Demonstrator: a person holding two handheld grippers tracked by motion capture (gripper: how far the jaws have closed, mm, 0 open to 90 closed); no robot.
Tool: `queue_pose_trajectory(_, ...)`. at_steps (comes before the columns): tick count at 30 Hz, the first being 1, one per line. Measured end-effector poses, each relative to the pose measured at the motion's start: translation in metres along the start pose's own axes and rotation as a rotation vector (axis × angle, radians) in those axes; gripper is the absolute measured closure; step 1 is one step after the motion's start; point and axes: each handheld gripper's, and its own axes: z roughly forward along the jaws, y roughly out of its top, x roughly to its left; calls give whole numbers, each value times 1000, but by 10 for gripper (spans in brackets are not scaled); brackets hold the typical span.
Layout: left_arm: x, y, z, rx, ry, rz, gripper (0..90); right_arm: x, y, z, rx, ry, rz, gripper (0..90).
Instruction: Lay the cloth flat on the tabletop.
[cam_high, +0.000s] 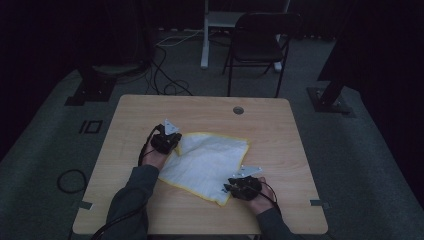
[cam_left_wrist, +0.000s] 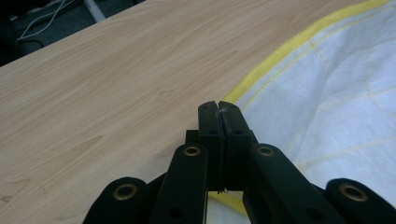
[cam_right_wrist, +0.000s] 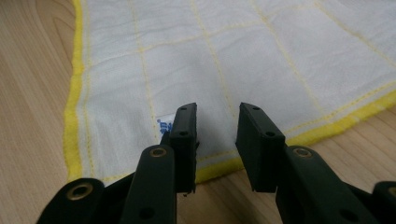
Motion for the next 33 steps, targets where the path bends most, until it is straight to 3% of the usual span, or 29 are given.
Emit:
queue_pose_trajectory(12, 10, 2, 6, 12, 28, -19, 896, -9, -3, -5, 8, -15, 22, 689)
queue_pose_trajectory(29, 29, -14, 16, 56, 75, -70, 893, -20, -8, -12, 18, -45, 38, 688)
queue_pose_trajectory(33, 30, -16, 17, 47, 96, -86, 861, -20, -8, -12, 15, -44, 40, 688)
